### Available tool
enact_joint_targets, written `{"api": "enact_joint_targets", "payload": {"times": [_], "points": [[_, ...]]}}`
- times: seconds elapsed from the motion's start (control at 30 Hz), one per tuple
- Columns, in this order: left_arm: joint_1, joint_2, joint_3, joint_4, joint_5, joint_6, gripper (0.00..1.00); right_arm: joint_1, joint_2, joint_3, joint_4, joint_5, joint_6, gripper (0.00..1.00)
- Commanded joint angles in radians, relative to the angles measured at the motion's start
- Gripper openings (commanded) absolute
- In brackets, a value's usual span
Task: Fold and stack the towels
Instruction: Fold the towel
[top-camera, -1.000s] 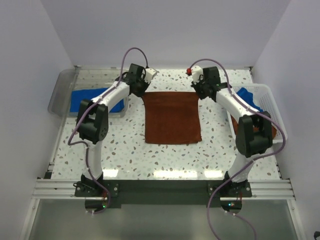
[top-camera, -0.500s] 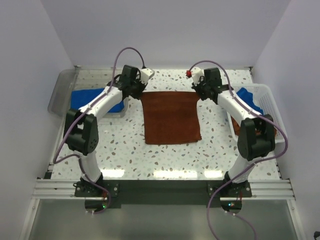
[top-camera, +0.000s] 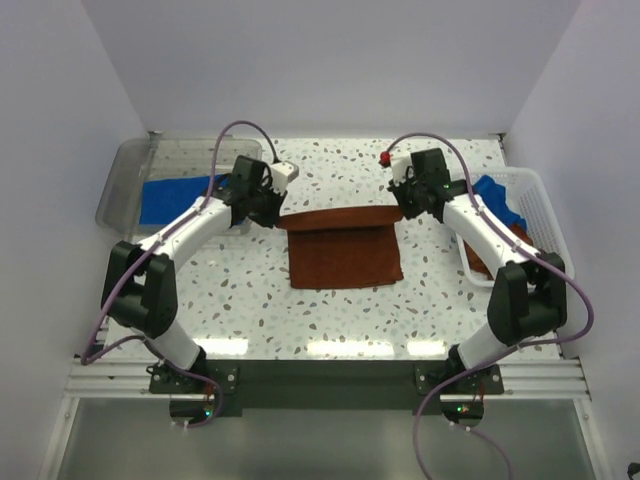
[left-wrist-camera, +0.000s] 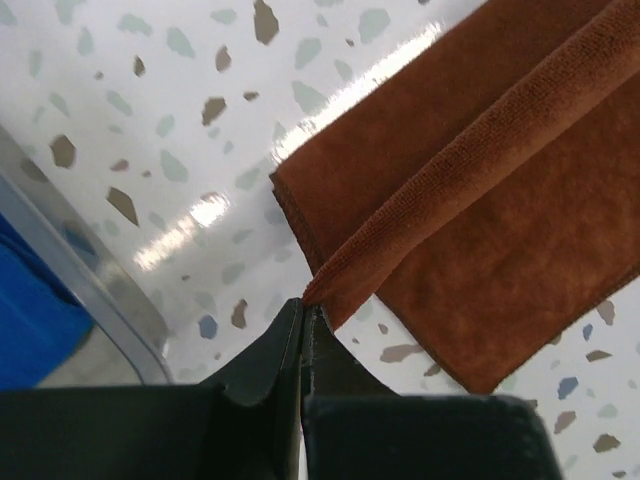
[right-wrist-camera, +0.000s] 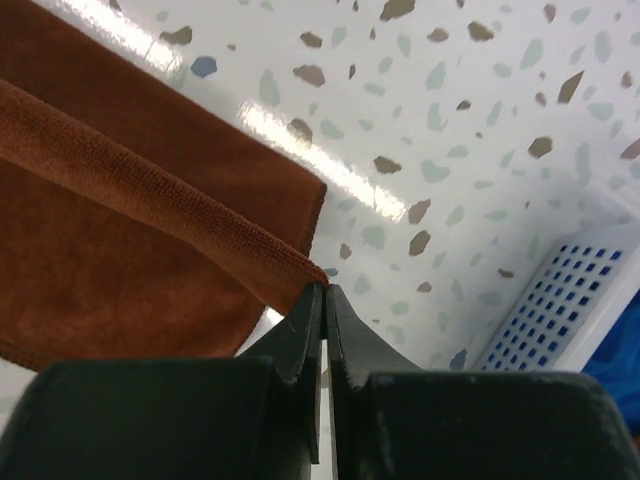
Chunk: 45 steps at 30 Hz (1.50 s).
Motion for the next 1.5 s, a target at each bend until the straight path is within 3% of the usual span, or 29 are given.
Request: {"api": "enact_joint_targets", "payload": {"times": [0.0,0.33,0.63,0.93,1.2,1.33,1.47], "points": [[-0.002,-0.06,-0.066,-0.03,0.038,-0.062,0.0,-0.001,-0.062,-0.058,-0.078,0.042,0.102,0.0],[-0.059,-0.115,-0.146,-0.085,0.061,-0.174,0.0,-0.001,-0.124,-0.183,-0.075,0.059,0.28,0.0],[-0.074,-0.189,-0.166,-0.131,0.076,-0.222,0.0,0.001,-0.208,-0.241,-0.065,0.073,0.337,0.0],[-0.113,-0.161,-0.331,-0.027,0.124,-0.289,0.0,0.001,-0.188,-0.348,-0.005,0.106,0.398,0.0],[-0.131,-0.12,-0.381,0.0,0.1,-0.291,0.0,0.004,-0.137,-0.382,-0.002,0.047,0.404,0.04],[-0.149,-0.126,-0.387,-0.016,0.1,-0.297,0.27,0.007,-0.188,-0.402,-0.011,-0.001,0.441,0.21],[-0.165,-0.187,-0.392,-0.041,0.088,-0.326,0.47,0.018,-0.257,-0.381,-0.069,-0.033,0.469,0.39]]}}
